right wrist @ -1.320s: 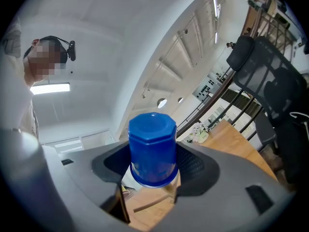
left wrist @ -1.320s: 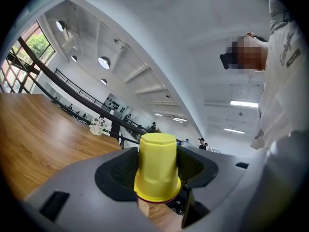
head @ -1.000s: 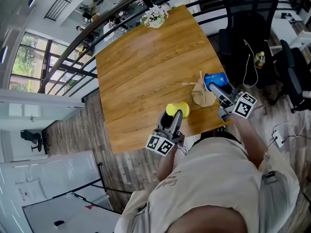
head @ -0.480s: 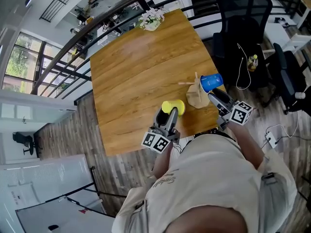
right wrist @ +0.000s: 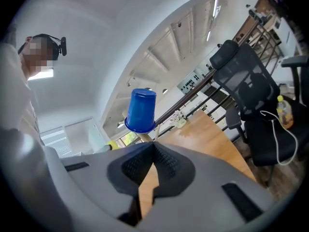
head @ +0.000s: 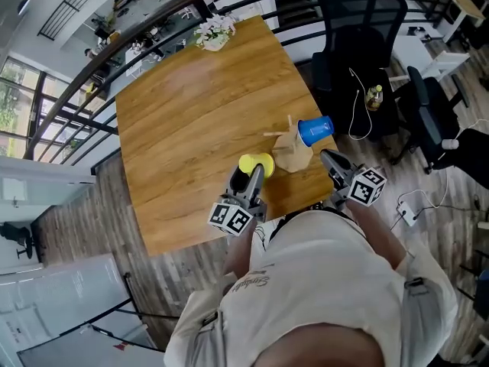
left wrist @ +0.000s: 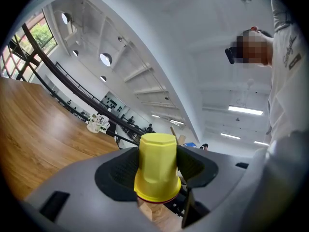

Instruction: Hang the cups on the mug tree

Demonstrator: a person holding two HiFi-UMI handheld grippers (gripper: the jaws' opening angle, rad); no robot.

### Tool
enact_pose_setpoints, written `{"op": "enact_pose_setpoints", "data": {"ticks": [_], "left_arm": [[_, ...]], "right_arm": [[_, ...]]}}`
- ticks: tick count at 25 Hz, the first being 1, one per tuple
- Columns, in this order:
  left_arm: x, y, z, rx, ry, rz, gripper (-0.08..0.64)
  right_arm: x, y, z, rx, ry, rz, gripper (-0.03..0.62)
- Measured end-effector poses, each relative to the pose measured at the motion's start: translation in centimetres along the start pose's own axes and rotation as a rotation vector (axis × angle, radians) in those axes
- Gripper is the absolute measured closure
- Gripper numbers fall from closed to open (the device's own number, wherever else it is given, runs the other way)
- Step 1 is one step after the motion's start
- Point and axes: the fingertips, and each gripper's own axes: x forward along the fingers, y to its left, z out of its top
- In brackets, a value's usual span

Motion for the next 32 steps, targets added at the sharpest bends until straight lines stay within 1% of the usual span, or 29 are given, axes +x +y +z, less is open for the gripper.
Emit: {"op": "enact_pose_setpoints", "data": {"ticks": [2, 5, 6, 9, 11, 15, 19, 23, 28, 32], "left_arm": [[0.4, 0.5, -0.5, 0.012, 0.011, -0.002, 0.308], [1.4, 1.5, -1.6, 0.044, 0.036, 0.005, 0.308], [1.7, 1.9, -2.0, 0.046, 0.045, 0.010, 0.308], [2.7, 3.2, -3.2, 0.040, 0.069, 0.028, 0.308], [3.1, 4.2, -3.9, 0.030, 0.080, 0.041, 0.308], [4.0, 6.1, -5.7, -0.022, 0.089, 0.064, 0.308], [5.3, 7.9, -6.6, -0.095, 0.072, 0.086, 0.308], [6.5, 8.0, -7.5, -0.145, 0.059, 0.074, 0.308], [7.3, 7.8, -9.1, -0.165, 0.069, 0.054, 0.308], [7.8, 7.3, -10.2, -0.169, 0.090, 0.038, 0.308]], "right_arm": [[-0.4, 0.2, 0.1, -0.059, 0.003, -0.019, 0.597], [-0.7, 0.8, 0.6, -0.213, 0.034, -0.047, 0.597], [-0.7, 1.0, 0.7, -0.251, 0.047, -0.050, 0.597], [-0.6, 1.0, 0.7, -0.296, 0.064, -0.045, 0.597], [-0.5, 1.1, 0.7, -0.301, 0.066, -0.046, 0.597], [-0.4, 1.2, 0.2, -0.303, 0.098, -0.047, 0.597], [-0.4, 0.7, 0.3, -0.253, 0.106, -0.047, 0.597], [-0.9, -0.6, -0.1, -0.237, 0.129, -0.075, 0.597], [-1.2, -1.4, -0.7, -0.203, 0.138, -0.088, 0.597], [-1.0, -0.8, -1.0, -0.212, 0.155, -0.047, 0.597]]}}
